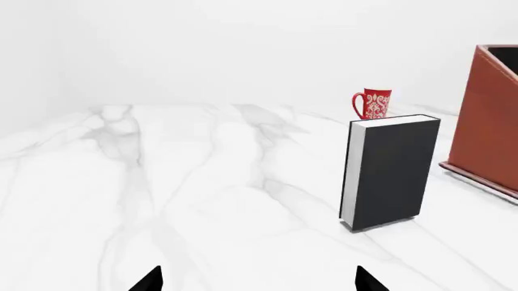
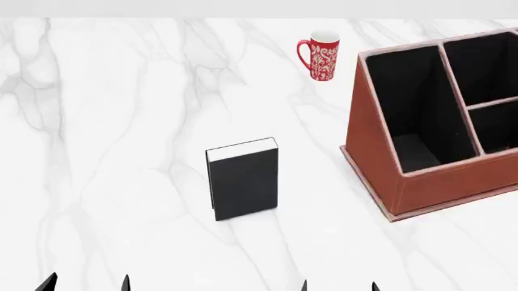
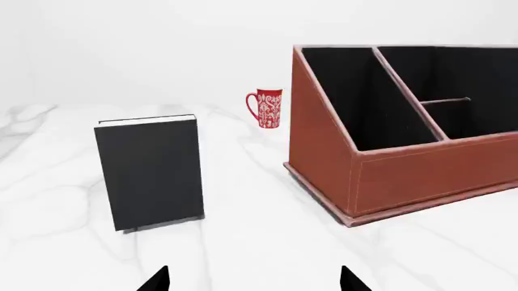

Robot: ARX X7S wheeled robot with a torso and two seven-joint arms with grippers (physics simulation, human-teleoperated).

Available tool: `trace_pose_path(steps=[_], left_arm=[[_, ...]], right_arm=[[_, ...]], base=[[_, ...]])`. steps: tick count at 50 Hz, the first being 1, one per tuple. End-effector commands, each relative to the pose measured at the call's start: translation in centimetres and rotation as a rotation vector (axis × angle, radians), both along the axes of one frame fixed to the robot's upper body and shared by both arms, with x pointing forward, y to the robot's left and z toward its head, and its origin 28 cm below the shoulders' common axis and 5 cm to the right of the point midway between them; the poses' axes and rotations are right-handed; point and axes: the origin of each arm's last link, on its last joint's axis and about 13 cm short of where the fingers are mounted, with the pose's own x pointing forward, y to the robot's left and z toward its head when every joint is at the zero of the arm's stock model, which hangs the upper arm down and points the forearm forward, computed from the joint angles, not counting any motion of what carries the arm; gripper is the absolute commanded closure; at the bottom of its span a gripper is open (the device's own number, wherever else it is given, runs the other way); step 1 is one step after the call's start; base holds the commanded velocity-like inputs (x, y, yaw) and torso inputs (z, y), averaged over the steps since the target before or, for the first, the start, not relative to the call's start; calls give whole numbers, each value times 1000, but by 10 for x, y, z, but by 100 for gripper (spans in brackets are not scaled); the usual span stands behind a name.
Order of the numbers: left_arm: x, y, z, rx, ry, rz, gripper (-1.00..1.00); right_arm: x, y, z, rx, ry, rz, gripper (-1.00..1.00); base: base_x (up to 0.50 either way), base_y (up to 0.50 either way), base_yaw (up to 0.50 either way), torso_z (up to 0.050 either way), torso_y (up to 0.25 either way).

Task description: Pick up the book and place it in the left compartment of the caddy.

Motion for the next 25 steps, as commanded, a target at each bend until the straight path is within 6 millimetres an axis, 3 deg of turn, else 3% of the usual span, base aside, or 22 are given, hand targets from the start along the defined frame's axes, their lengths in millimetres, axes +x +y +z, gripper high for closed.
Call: trace_pose_path(steps=[1, 9, 14, 18, 25], left_arm=[[-1, 0, 1, 0, 0, 0, -100], [-1, 3, 12, 9, 7, 6, -100], [-5, 4, 35, 14, -22, -20, -100], [-14, 8, 62, 22, -59, -35, -100], [-18, 21, 86, 26, -86, -11, -100]], right_arm=[[-1, 0, 1, 0, 0, 0, -100], [-2, 1, 8, -9, 6, -3, -100], [-7, 1, 27, -22, -5, -9, -100], [-18, -3, 56, -8, -53, 1, -100], [-25, -13, 82, -23, -69, -38, -100]], base=[[0, 0, 0, 0, 0], [0, 0, 0, 0, 0], [0, 0, 0, 0, 0], [0, 0, 0, 0, 0], [0, 0, 0, 0, 0]])
